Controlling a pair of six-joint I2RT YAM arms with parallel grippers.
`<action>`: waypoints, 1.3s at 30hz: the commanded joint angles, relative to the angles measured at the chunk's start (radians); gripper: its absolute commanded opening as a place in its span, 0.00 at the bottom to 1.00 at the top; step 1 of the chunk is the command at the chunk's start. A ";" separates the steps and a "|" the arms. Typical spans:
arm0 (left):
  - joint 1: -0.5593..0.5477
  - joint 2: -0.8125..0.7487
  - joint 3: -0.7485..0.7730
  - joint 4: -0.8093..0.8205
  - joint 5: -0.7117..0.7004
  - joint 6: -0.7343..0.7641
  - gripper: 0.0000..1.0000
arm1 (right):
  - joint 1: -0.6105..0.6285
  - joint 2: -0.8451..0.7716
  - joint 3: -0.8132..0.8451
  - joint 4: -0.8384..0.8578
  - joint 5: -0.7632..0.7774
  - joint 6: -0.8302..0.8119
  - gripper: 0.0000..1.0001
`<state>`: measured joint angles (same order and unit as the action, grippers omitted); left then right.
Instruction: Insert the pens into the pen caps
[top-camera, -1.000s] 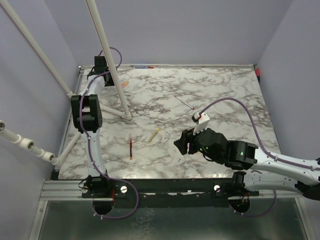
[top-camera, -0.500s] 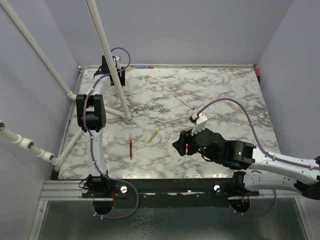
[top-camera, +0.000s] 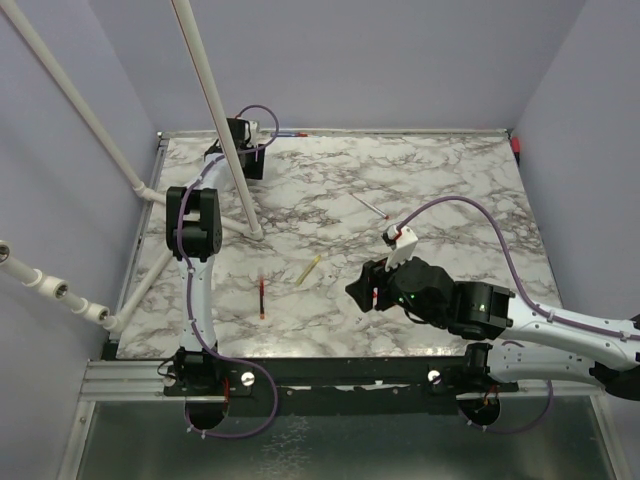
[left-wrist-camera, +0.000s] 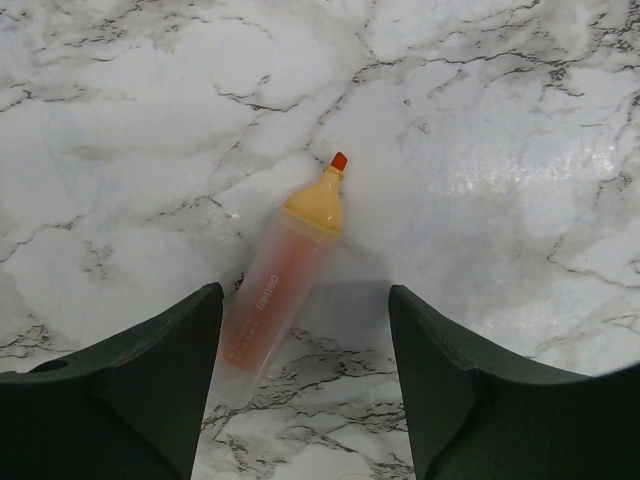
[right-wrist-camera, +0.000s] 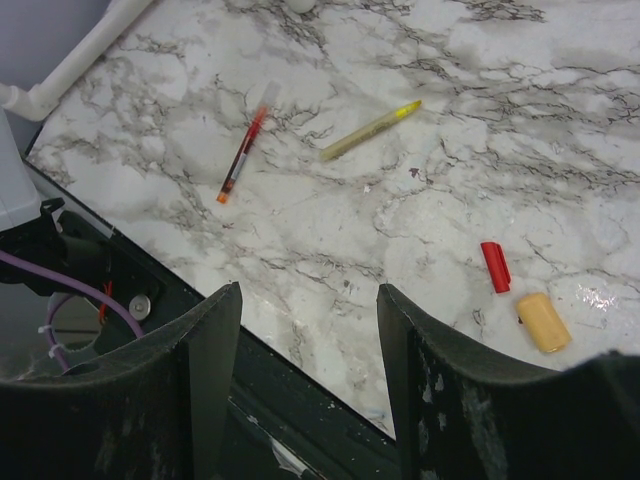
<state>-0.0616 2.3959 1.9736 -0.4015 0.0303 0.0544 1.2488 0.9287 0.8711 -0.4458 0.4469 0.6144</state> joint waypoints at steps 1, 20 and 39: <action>0.004 0.030 0.033 -0.018 -0.061 0.016 0.67 | -0.002 -0.019 -0.014 -0.018 -0.010 0.016 0.61; 0.007 0.058 -0.006 -0.034 -0.159 -0.003 0.00 | -0.002 -0.024 -0.028 0.002 -0.014 0.023 0.60; 0.104 -0.136 -0.043 -0.031 -0.335 -0.217 0.00 | -0.002 0.002 0.005 0.018 -0.054 0.003 0.59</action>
<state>0.0029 2.3768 1.9625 -0.4145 -0.2394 -0.0895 1.2488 0.9245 0.8608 -0.4438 0.4206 0.6277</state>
